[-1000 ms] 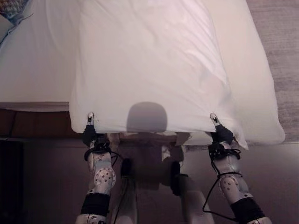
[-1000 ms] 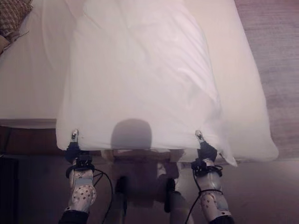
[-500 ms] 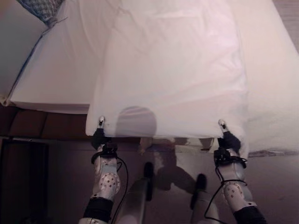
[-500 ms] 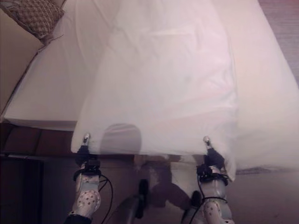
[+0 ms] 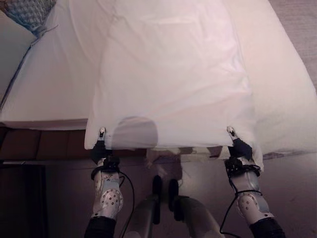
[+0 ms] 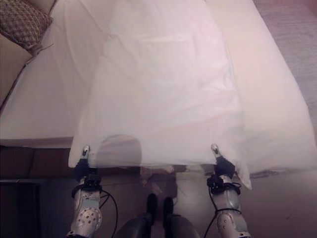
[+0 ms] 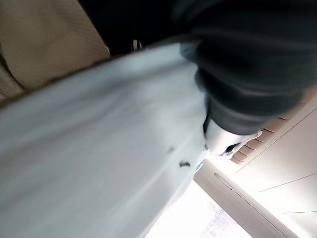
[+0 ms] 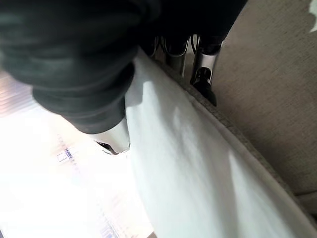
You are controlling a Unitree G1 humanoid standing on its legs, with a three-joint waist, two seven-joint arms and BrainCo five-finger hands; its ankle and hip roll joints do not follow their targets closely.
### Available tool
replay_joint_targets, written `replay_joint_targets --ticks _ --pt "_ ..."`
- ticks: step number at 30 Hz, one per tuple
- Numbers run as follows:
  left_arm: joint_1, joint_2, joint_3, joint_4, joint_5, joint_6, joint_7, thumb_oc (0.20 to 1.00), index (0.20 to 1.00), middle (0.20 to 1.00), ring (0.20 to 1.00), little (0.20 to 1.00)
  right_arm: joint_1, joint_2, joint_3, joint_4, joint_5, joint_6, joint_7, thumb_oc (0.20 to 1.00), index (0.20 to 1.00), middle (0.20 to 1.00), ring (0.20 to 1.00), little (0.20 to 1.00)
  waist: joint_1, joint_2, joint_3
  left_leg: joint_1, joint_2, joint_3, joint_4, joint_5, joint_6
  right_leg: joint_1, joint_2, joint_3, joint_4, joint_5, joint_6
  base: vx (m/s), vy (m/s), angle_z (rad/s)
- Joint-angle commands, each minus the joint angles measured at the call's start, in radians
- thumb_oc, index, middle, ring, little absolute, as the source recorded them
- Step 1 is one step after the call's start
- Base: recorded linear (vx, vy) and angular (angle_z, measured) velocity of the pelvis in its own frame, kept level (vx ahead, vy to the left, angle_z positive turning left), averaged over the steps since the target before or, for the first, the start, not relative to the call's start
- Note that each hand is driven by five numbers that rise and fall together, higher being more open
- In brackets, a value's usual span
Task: Make the bed
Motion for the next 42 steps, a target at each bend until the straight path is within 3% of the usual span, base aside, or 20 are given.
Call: replay_joint_targets --ticks 1,3,4,7,8,9,11,12,13,14,15,18,19,21,22,23,24,29,35,42 --pt "0.053 0.045 0.103 -0.094 0.01 -0.083 -0.008 0.2 0.2 0.2 0.2 0.2 0.017 -0.052 -0.103 -0.059 -0.026 -0.079 -0.01 0.2 0.2 0.2 0.2 0.2 0.006 -0.008 -0.067 -0.063 0.029 0.03 0.131 -0.066 -0.032 0.009 -0.059 0.064 -0.124 0.129 0.144 0.02 0.094 0.0" --pt "0.055 0.052 0.115 -0.105 0.022 -0.09 0.005 0.2 0.2 0.2 0.2 0.2 0.011 -0.05 -0.102 -0.052 -0.019 -0.081 -0.014 0.2 0.2 0.2 0.2 0.2 0.014 -0.023 -0.071 -0.066 0.088 -0.023 0.101 -0.049 -0.028 -0.003 -0.083 0.079 -0.104 0.116 0.144 0.03 0.103 0.02" --pt "0.052 0.056 0.131 -0.113 0.033 -0.103 0.024 0.2 0.2 0.2 0.2 0.2 0.002 -0.047 -0.099 -0.044 -0.023 -0.084 -0.021 0.2 0.2 0.2 0.2 0.2 0.024 -0.035 -0.072 -0.074 0.136 -0.102 0.075 -0.014 -0.036 -0.014 -0.093 0.1 -0.082 0.106 0.143 0.03 0.143 0.06" --pt "0.036 0.07 0.148 -0.117 0.056 -0.127 0.064 0.2 0.2 0.2 0.2 0.2 -0.02 -0.048 -0.101 -0.029 -0.043 -0.095 -0.053 0.2 0.2 0.2 0.2 0.2 0.031 -0.024 -0.071 -0.055 0.245 -0.178 -0.039 0.083 -0.06 -0.045 -0.105 0.113 -0.029 0.076 0.153 0.03 0.294 0.02" --pt "0.023 0.077 0.147 -0.114 0.06 -0.136 0.074 0.2 0.2 0.2 0.2 0.2 -0.031 -0.043 -0.102 -0.022 -0.034 -0.103 -0.066 0.2 0.2 0.2 0.2 0.2 0.031 -0.017 -0.076 -0.048 0.279 -0.193 -0.084 0.11 -0.075 -0.051 -0.117 0.123 -0.022 0.073 0.166 0.05 0.608 -0.14" --pt "0.007 0.089 0.14 -0.109 0.072 -0.136 0.08 0.2 0.2 0.2 0.2 0.2 -0.033 -0.04 -0.106 -0.023 -0.044 -0.1 -0.08 0.2 0.2 0.2 0.2 0.2 0.026 -0.002 -0.078 -0.006 0.306 -0.145 -0.15 0.105 -0.094 -0.052 -0.15 0.113 -0.016 0.077 0.191 0.03 0.489 -0.14" --pt "-0.001 0.099 0.133 -0.103 0.083 -0.138 0.084 0.2 0.2 0.2 0.2 0.2 -0.039 -0.032 -0.107 -0.024 -0.056 -0.1 -0.089 0.2 0.2 0.2 0.2 0.2 0.025 -0.003 -0.078 -0.022 0.297 -0.13 -0.128 0.087 -0.104 -0.065 -0.174 0.118 -0.032 0.109 0.213 -0.05 0.525 -0.02" --pt "-0.033 0.121 0.097 -0.104 0.088 -0.135 0.08 0.2 0.2 0.2 0.2 0.2 -0.036 -0.028 -0.115 -0.046 -0.071 -0.098 -0.099 0.2 0.2 0.2 0.2 0.2 0.015 -0.013 -0.064 -0.055 0.241 -0.114 -0.069 0.029 -0.1 -0.041 -0.248 0.124 -0.11 0.17 0.254 -0.08 0.753 0.03" --pt "-0.046 0.13 0.082 -0.088 0.121 -0.119 0.087 0.2 0.2 0.2 0.2 0.2 -0.027 -0.027 -0.145 -0.037 -0.092 -0.1 -0.119 0.2 0.2 0.2 0.2 0.2 0.003 -0.019 -0.055 -0.124 0.186 -0.057 0.078 0.0 -0.103 -0.006 -0.317 0.115 -0.174 0.24 0.269 -0.05 0.592 0.17" --pt "-0.047 0.13 0.082 -0.088 0.122 -0.119 0.088 0.2 0.2 0.2 0.2 0.2 -0.028 -0.026 -0.146 -0.037 -0.092 -0.1 -0.12 0.2 0.2 0.2 0.2 0.2 0.001 -0.019 -0.058 -0.132 0.184 -0.058 0.084 0.0 -0.102 -0.009 -0.318 0.114 -0.177 0.243 0.271 0.01 0.486 0.4" --pt "-0.048 0.138 0.07 -0.09 0.118 -0.112 0.076 0.2 0.2 0.2 0.2 0.2 -0.017 -0.022 -0.152 -0.064 -0.09 -0.094 -0.116 0.2 0.2 0.2 0.2 0.2 -0.007 -0.017 -0.057 -0.154 0.127 -0.051 0.161 -0.059 -0.079 -0.002 -0.367 0.13 -0.225 0.306 0.286 0.05 0.501 0.41" --pt "-0.024 0.143 0.076 -0.101 0.113 -0.124 0.059 0.2 0.2 0.2 0.2 0.2 -0.019 -0.014 -0.137 -0.056 -0.092 -0.085 -0.097 0.2 0.2 0.2 0.2 0.2 -0.002 -0.017 -0.059 -0.138 0.1 -0.003 0.172 -0.103 -0.049 0.013 -0.413 0.078 -0.294 0.379 0.267 0.06 0.546 0.12" --pt "-0.003 0.156 0.085 -0.103 0.137 -0.114 0.056 0.2 0.2 0.2 0.2 0.2 -0.024 -0.01 -0.139 -0.044 -0.102 -0.084 -0.092 0.2 0.2 0.2 0.2 0.2 0.002 -0.012 -0.061 -0.117 0.083 0.027 0.156 -0.107 -0.027 0.025 -0.371 0.031 -0.281 0.315 0.238 0.05 0.444 -0.37" --pt "-0.01 0.154 0.092 -0.106 0.139 -0.113 0.065 0.2 0.2 0.2 0.2 0.2 -0.018 -0.013 -0.133 -0.01 -0.073 -0.088 -0.077 0.2 0.2 0.2 0.2 0.2 -0.008 -0.014 -0.067 -0.079 0.047 0.041 0.075 -0.08 -0.022 0.0 -0.222 0.04 -0.212 0.196 0.199 0.02 0.49 -0.38" --pt "-0.004 0.152 0.098 -0.107 0.145 -0.111 0.073 0.2 0.2 0.2 0.2 0.2 -0.018 -0.013 -0.135 0.008 -0.063 -0.09 -0.075 0.2 0.2 0.2 0.2 0.2 -0.008 -0.013 -0.061 -0.06 0.038 0.043 0.048 -0.073 -0.024 -0.005 -0.175 0.041 -0.164 0.16 0.184 -0.01 0.248 -0.12" --pt "-0.004 0.152 0.099 -0.108 0.146 -0.11 0.073 0.2 0.2 0.2 0.2 0.2 -0.019 -0.013 -0.135 0.009 -0.062 -0.09 -0.074 0.2 0.2 0.2 0.2 0.2 -0.009 -0.014 -0.064 -0.063 0.037 0.043 0.045 -0.07 -0.024 -0.01 -0.176 0.041 -0.163 0.161 0.184 -0.01 0.122 -0.07" --pt "-0.006 0.145 0.111 -0.095 0.158 -0.113 0.098 0.2 0.2 0.2 0.2 0.2 -0.023 -0.01 -0.125 0.028 -0.054 -0.09 -0.077 0.2 0.2 0.2 0.2 0.2 -0.009 -0.017 -0.058 -0.042 0.028 0.046 0.029 -0.065 -0.031 -0.001 -0.136 0.046 -0.14 0.136 0.169 -0.03 0.06 -0.05" --pt "-0.036 0.116 0.147 -0.069 0.125 -0.131 0.139 0.2 0.2 0.2 0.2 0.2 -0.08 -0.012 -0.114 0.086 -0.026 -0.094 -0.091 0.2 0.2 0.2 0.2 0.2 0.019 0.0 -0.036 -0.037 0.059 0.09 0.044 -0.072 -0.02 -0.05 -0.134 0.042 -0.074 0.136 0.173 -0.04 -0.041 -0.18" --pt "-0.05 0.101 0.148 -0.054 0.113 -0.117 0.146 0.2 0.2 0.2 0.2 0.2 -0.079 -0.03 -0.147 0.111 -0.044 -0.083 -0.114 0.2 0.2 0.2 0.2 0.2 0.008 0.006 -0.061 -0.042 0.07 0.078 0.021 -0.052 -0.024 -0.031 -0.137 0.017 -0.12 0.135 0.17 0.01 -0.105 -0.08" --pt "-0.224 0.178 0.121 -0.09 0.134 -0.132 0.183 0.2 0.2 0.2 0.2 0.2 -0.274 -0.116 -0.107 0.044 -0.15 -0.08 -0.192 0.2 0.2 0.2 0.2 0.2 -0.001 0.017 -0.075 -0.041 0.066 0.068 0.002 -0.045 -0.017 -0.033 -0.15 0.011 -0.125 0.156 0.187 -0.02 0.012 0.14"
